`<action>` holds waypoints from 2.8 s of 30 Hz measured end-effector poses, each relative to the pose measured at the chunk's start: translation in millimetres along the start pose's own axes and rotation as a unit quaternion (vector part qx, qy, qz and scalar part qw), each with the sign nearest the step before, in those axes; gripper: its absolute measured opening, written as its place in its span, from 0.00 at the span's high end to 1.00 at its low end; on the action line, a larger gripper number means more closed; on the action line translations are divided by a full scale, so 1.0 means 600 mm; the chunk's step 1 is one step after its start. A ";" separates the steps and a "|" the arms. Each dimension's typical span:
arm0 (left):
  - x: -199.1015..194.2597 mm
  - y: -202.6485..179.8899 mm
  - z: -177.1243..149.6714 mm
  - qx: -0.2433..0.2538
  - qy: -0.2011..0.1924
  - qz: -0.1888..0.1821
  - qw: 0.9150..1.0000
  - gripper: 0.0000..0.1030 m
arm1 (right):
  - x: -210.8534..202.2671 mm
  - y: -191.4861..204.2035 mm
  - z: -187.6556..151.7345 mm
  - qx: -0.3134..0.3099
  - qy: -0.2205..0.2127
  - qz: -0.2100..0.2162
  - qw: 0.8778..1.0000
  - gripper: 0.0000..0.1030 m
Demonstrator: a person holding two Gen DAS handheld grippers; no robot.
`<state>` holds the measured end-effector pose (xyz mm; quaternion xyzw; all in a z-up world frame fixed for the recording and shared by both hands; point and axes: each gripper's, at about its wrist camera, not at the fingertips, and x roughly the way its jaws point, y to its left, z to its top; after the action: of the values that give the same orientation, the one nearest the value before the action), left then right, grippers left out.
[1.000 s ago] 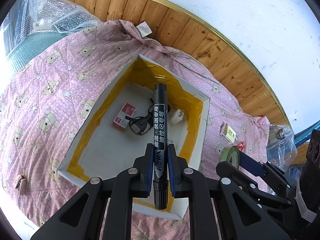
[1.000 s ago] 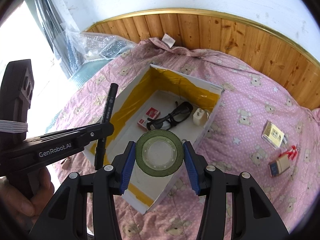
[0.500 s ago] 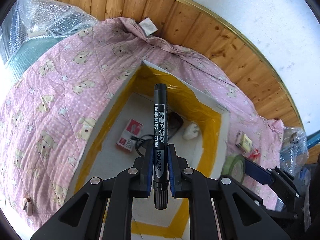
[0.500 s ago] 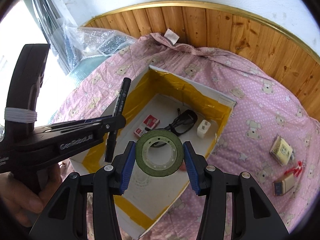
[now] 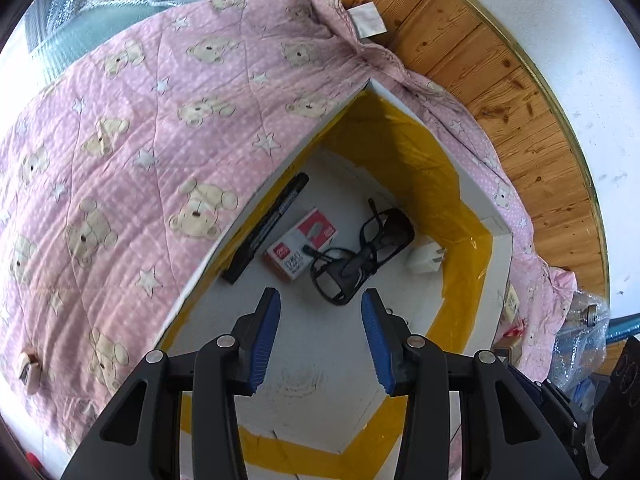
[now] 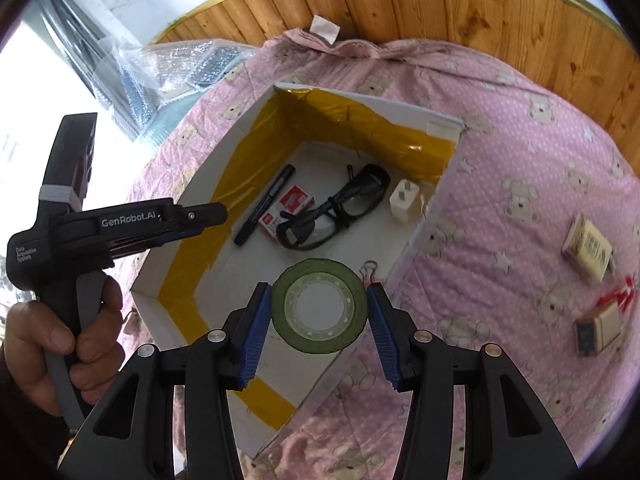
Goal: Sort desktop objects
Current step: 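Open right gripper dropping the green tape roll into the white box, then move both open grippers away from the box toward the remaining items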
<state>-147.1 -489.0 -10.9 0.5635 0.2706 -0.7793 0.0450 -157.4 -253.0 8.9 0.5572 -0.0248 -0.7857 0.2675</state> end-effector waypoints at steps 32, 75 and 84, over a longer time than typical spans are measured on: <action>-0.036 -0.052 -0.065 0.046 0.012 -0.031 0.998 0.57 | -0.026 -0.015 -0.023 0.051 -0.023 0.030 0.998 0.40; -0.095 -0.109 -0.119 0.088 0.003 -0.039 0.995 0.57 | -0.099 0.032 -0.076 0.021 -0.057 0.057 0.997 0.40; -0.101 -0.143 -0.141 0.116 0.009 -0.043 0.992 0.57 | -0.130 0.008 -0.100 0.040 -0.079 0.057 0.994 0.40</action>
<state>-85.0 -390.2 57.4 0.5597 0.2034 -0.8014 -0.0568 -83.9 -206.8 55.1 0.5017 -0.1090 -0.8088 0.2867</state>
